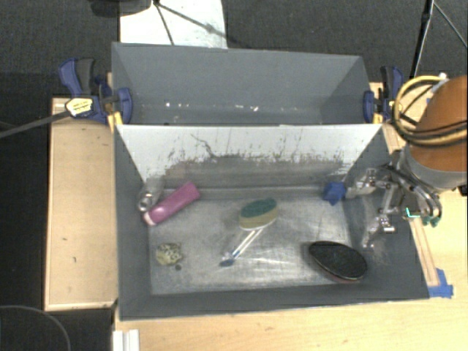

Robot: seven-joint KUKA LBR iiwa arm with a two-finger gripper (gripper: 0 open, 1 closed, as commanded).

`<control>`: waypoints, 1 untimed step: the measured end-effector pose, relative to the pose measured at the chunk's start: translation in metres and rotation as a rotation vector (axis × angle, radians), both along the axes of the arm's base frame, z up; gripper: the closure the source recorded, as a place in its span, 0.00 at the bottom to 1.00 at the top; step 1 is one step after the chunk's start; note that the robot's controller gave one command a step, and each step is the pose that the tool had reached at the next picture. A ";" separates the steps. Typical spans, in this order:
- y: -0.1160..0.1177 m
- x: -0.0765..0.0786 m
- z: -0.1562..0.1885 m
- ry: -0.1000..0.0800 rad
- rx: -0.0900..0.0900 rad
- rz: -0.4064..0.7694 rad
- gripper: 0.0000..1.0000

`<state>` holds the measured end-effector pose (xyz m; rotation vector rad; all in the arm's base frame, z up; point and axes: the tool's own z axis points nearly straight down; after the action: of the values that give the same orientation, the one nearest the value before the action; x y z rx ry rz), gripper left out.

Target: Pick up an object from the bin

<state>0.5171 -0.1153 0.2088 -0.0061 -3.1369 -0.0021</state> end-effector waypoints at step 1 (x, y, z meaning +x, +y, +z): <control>0.029 0.029 -0.103 -0.011 0.002 0.110 0.00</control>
Offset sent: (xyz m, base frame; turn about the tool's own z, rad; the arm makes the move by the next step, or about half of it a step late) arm 0.0263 0.0271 -0.1032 -0.1132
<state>0.5465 -0.0859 0.1060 0.1673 -3.1436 -0.0046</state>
